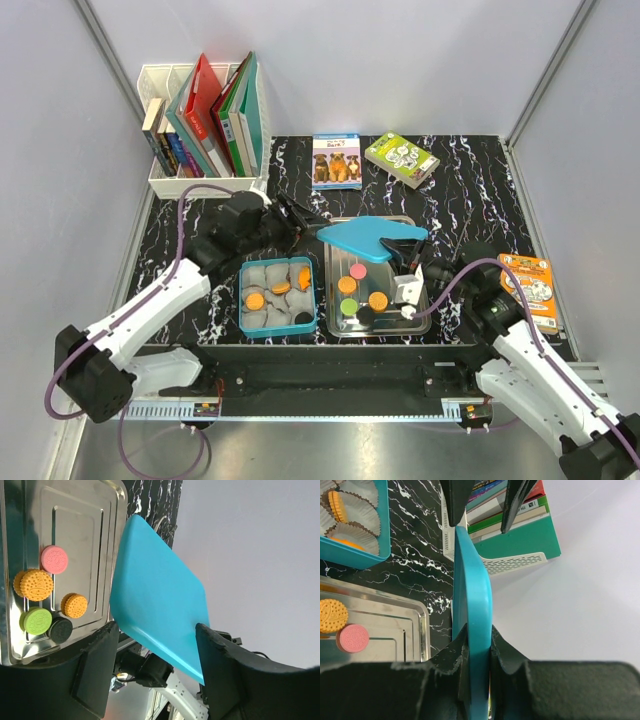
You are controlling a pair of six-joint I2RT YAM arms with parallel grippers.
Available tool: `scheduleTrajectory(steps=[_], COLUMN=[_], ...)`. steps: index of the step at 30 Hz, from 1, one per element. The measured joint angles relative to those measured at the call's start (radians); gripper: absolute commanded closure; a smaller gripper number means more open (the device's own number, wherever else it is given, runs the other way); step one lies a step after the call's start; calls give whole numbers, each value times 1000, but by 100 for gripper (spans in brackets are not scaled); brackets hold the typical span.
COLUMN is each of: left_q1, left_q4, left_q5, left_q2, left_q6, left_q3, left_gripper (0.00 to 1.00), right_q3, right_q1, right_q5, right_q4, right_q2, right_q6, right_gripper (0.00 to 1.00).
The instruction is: Pack the cookies
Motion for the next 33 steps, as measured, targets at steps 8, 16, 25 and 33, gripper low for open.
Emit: scheduleTrajectory(steps=[8, 16, 25, 33], left_q1=[-83, -131, -139, -140], left_q4=[-57, -112, -190, -180], left_q5=[-63, -85, -135, -143], left_q2=[59, 90, 58, 127], left_q6=[-50, -80, -88, -91], left_q3=[93, 122, 124, 163], left_gripper=[39, 39, 38, 43], right_q3=[2, 3, 19, 19], right_q1=[0, 1, 3, 10], right_q5=[0, 4, -3, -26], right_q4=[10, 7, 23, 42], right_q2=[30, 42, 43, 47], right_q6=[0, -1, 0, 19], right_gripper=[100, 100, 100, 100])
